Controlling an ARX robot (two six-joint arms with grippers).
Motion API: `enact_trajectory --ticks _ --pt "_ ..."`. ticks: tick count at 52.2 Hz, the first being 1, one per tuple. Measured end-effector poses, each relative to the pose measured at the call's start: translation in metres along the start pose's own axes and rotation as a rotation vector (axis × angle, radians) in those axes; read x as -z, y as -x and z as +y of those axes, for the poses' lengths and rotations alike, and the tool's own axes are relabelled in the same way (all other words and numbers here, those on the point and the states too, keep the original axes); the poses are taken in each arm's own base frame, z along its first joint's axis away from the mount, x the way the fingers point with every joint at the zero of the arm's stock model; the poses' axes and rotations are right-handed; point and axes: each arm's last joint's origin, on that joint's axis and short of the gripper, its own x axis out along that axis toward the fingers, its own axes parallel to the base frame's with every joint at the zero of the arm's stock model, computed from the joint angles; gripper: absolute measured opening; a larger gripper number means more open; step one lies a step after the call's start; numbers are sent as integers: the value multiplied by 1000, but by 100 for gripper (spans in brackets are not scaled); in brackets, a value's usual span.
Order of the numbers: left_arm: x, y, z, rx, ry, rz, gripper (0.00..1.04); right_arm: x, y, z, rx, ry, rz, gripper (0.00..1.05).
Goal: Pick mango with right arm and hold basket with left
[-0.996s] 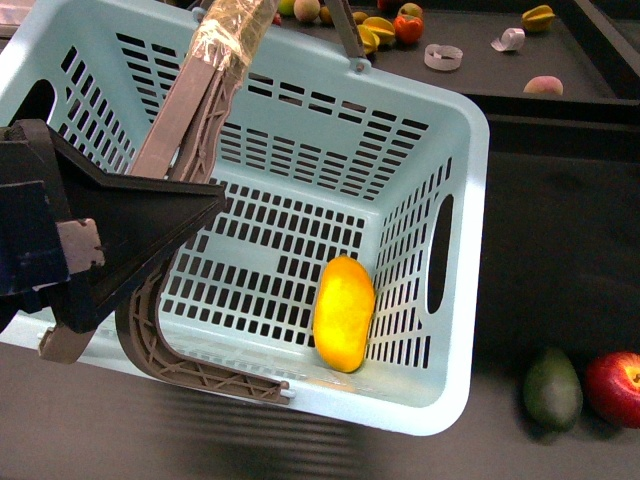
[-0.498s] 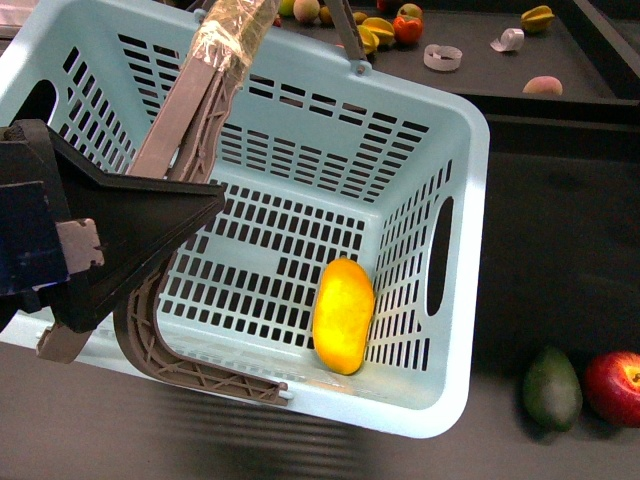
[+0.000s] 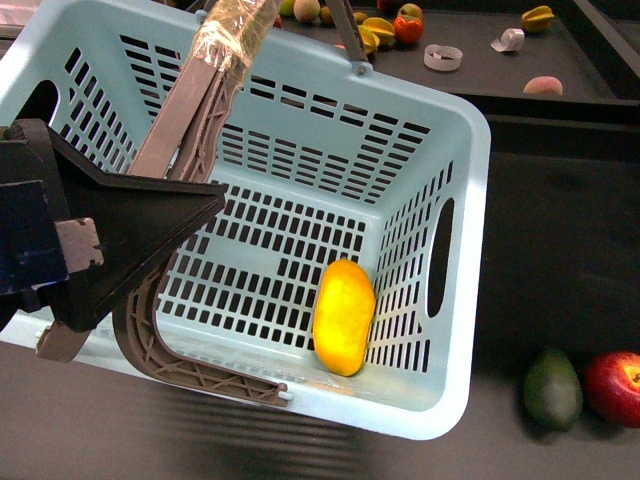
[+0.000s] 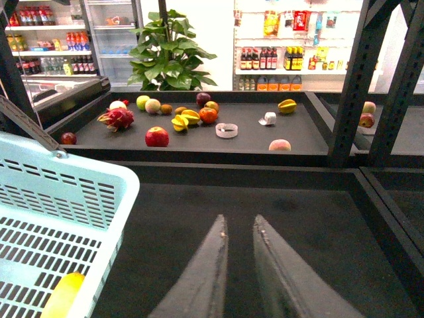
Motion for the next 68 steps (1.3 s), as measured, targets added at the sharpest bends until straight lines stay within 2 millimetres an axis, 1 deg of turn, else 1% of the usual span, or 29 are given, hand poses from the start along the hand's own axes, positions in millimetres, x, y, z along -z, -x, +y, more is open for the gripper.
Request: enact_trajectory --ticks 4,5,8,10,11,20,24,27,29,32,36,40,43,48,55,62,68 --pt "0 0 0 0 0 0 12 0 0 0 0 0 0 33" --pt "0 0 0 0 0 0 12 0 0 0 0 0 0 35" --pt "0 0 0 0 0 0 12 0 0 0 0 0 0 49" --pt "0 0 0 0 0 0 12 0 0 0 0 0 0 56" --pt "0 0 0 0 0 0 12 0 0 0 0 0 0 58" --pt "0 0 0 0 0 0 12 0 0 0 0 0 0 88" --pt "0 -1 0 17 -5 -6 12 0 0 0 0 -1 0 99" --pt "-1 -5 2 58 -12 -51 12 0 0 0 0 -1 0 97" --pt "-5 -12 5 67 -29 -96 12 0 0 0 0 0 0 96" --pt "-17 -28 11 36 11 -154 12 0 0 0 0 0 0 97" --pt "-36 -46 23 -35 139 -238 12 0 0 0 0 0 0 97" --pt "-48 -56 32 -104 240 -301 12 0 0 0 0 0 0 97" --pt "-57 -62 43 -185 316 -353 12 0 0 0 0 0 0 97" --pt "-67 -68 61 -326 440 -439 12 0 0 0 0 0 0 97" --pt "-74 -68 82 -518 557 -548 12 0 0 0 0 0 0 97" --pt "-76 -65 95 -692 635 -608 12 0 0 0 0 0 0 97" --pt "-71 -66 100 -770 699 -600 12 0 0 0 0 0 0 97"
